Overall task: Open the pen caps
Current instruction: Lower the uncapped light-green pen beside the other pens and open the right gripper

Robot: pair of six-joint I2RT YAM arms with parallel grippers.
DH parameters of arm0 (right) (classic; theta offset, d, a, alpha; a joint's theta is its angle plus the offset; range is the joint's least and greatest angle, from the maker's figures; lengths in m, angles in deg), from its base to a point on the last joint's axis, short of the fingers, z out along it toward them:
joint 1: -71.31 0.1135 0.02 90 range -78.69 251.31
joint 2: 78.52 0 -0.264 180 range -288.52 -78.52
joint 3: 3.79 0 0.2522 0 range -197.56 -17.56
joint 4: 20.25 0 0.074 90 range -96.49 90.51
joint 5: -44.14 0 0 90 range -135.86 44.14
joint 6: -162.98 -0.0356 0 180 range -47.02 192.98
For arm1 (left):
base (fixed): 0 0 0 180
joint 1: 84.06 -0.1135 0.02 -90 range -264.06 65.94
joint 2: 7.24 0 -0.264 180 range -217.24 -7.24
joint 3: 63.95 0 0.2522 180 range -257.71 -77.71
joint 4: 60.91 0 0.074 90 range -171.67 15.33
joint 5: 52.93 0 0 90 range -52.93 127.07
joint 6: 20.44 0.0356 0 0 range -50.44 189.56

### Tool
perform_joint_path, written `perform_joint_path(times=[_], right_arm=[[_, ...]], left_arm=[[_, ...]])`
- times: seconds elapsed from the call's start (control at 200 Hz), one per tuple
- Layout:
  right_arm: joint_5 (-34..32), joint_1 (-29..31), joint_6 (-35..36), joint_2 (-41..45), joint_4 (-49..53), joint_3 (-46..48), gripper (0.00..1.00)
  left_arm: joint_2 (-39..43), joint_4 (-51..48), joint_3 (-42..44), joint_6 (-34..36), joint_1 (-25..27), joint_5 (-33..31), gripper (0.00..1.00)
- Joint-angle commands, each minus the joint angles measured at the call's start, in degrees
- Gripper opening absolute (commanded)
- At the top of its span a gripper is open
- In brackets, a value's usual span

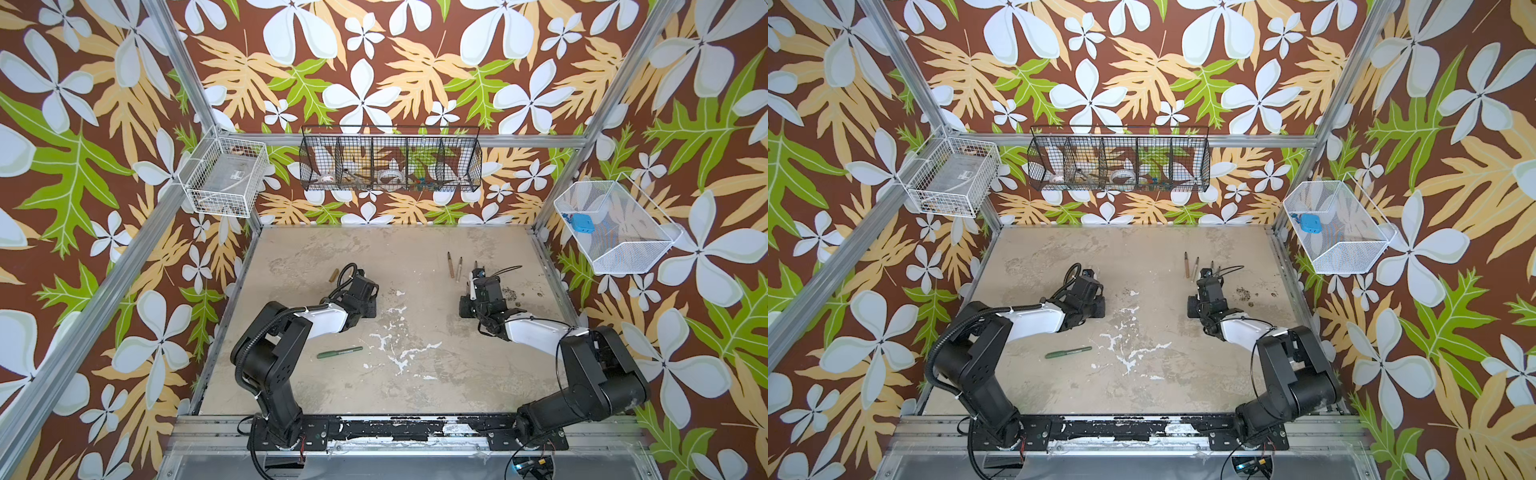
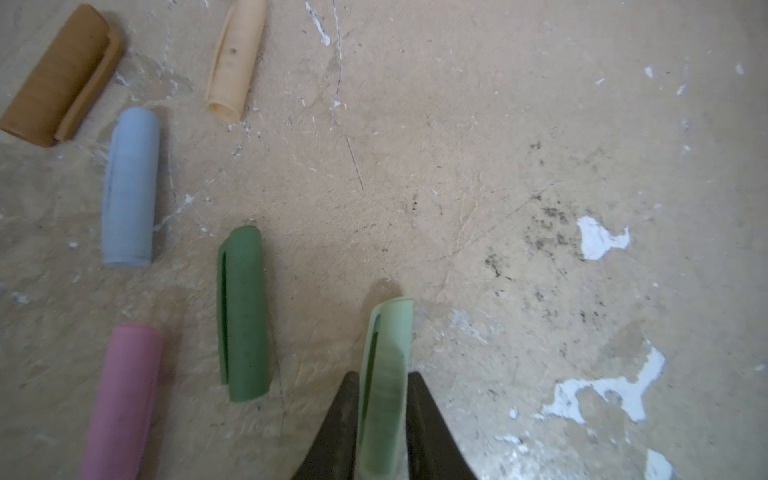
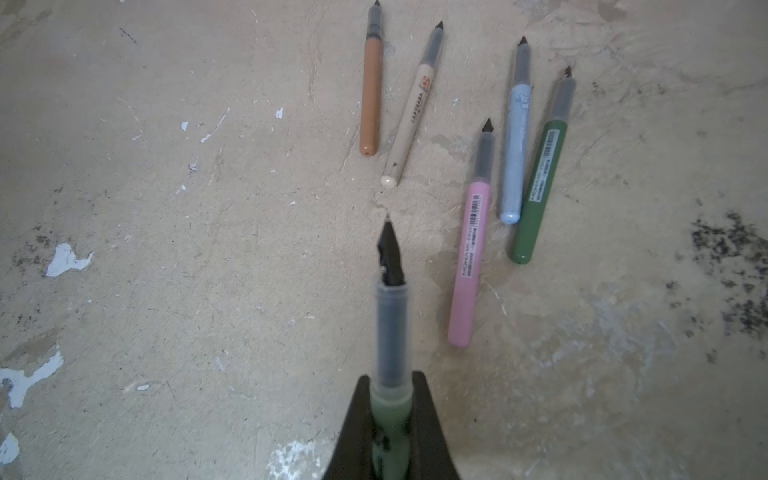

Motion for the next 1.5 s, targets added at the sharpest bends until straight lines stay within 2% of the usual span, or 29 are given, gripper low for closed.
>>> perform_joint_path(times=[0.0,0.35,0.811,0.891,1.051,1.161,1.296,1.436,1.496], right_arm=[[1.9,0.0,0.1,-1.9,1.6,-1.4,0.02],[1.9,0.1,0.1,-5.1,2.7,-2.8,0.08],[2.7,0.0,0.1,-6.3,2.7,-3.4,0.21],[5.0,0.1,0.6,-5.3,1.6,-3.1,0.23],[8.5,0.0,0.8,2.4,-1.6,0.4,0.39],[10.0,0.2,0.4,9.8,-3.6,3.9,0.45],[14.9,0.3,0.2,17.6,-6.4,7.4,0.45],[18.3,0.7,-2.2,26.7,-6.0,8.9,0.45],[19.4,0.8,-3.5,30.3,-3.9,8.3,0.46]], left_arm=[[3.8,3.8,2.5,1.5,0.0,4.4,0.25],[16.4,10.5,9.7,2.0,1.2,6.3,0.27],[18.4,11.6,10.8,2.7,1.5,5.8,0.27],[18.4,11.7,10.9,2.9,1.5,6.0,0.27],[18.8,12.3,11.3,3.0,1.5,6.1,0.27],[19.3,13.0,11.8,3.0,1.4,6.3,0.27],[21.3,14.3,12.3,3.8,2.0,8.9,0.27],[28.8,16.6,14.9,9.9,6.2,8.4,0.29],[32.0,16.6,15.6,11.1,7.1,10.7,0.30]])
